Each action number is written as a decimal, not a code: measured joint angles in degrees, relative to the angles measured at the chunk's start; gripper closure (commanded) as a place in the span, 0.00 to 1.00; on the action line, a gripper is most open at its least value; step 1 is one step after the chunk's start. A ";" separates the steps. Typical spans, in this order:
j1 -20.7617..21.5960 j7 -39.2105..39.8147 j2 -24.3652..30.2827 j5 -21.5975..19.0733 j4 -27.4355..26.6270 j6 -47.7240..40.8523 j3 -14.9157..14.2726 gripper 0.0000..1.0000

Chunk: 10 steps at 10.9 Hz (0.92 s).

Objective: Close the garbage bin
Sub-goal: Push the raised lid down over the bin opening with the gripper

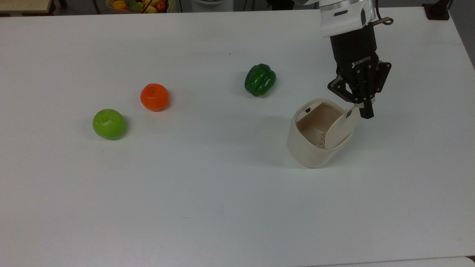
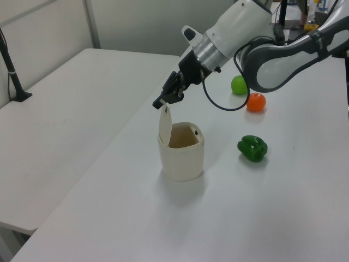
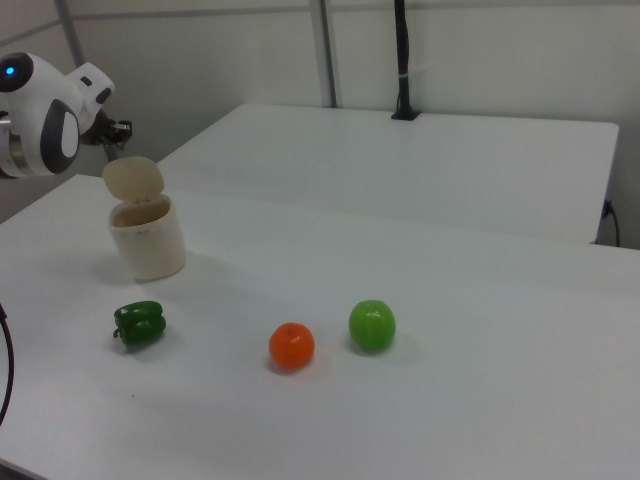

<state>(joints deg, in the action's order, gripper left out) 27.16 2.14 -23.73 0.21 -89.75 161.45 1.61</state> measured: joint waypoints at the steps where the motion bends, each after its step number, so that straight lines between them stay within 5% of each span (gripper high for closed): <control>1: 0.01 2.32 0.00 0.02 0.10 0.00 -0.02 1.00; 10: -1.45 10.85 1.08 -0.03 1.30 -13.13 -0.51 1.00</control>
<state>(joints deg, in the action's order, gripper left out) 25.71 12.99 -22.65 0.19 -88.44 148.32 1.11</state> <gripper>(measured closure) 0.991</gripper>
